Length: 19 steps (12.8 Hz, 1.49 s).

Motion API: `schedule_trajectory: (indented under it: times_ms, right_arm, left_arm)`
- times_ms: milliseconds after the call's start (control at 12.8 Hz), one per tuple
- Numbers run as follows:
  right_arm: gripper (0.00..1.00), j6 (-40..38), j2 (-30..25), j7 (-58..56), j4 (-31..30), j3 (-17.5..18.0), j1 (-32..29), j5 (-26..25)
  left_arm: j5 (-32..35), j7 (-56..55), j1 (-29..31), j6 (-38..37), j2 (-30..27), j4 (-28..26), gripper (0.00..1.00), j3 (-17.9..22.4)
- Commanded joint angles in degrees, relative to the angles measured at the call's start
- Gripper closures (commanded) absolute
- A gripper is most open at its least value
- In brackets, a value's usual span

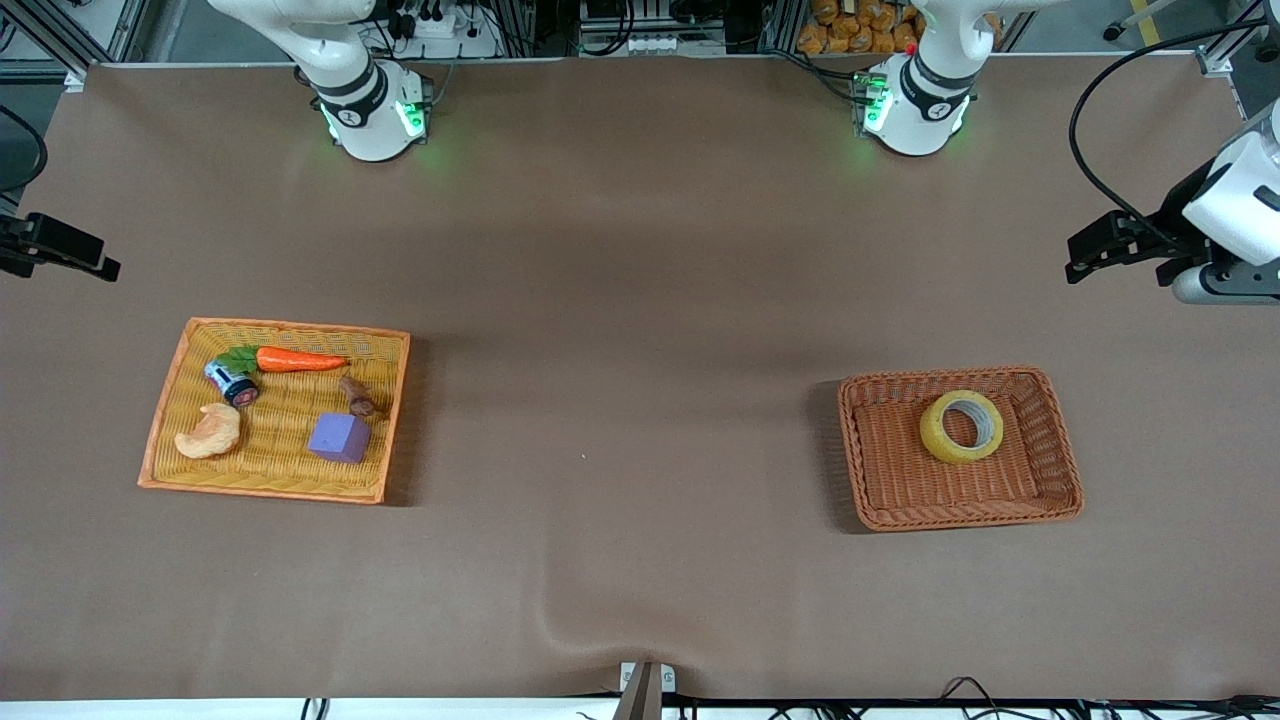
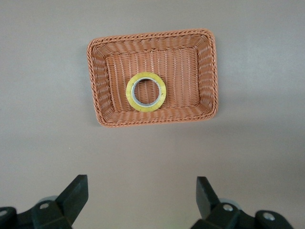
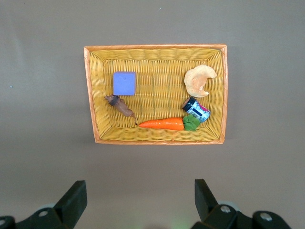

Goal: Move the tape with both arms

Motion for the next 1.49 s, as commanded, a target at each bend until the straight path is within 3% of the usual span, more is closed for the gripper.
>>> schedule_trajectory:
  times_ms: [0, 1410]
  right_arm:
    - [0.00, -0.76, 0.65, -0.74, 1.22, 0.93, -1.26, 0.49]
    - [0.00, -0.94, 0.65, -0.22, 1.31, 0.84, -1.18, -0.48]
  left_arm:
    - [-0.86, 1.32, 0.40, -1.54, 0.83, 1.80, 0.00, -0.04]
    - [-0.78, 1.06, 0.40, -1.54, 1.27, 1.53, 0.00, -0.13]
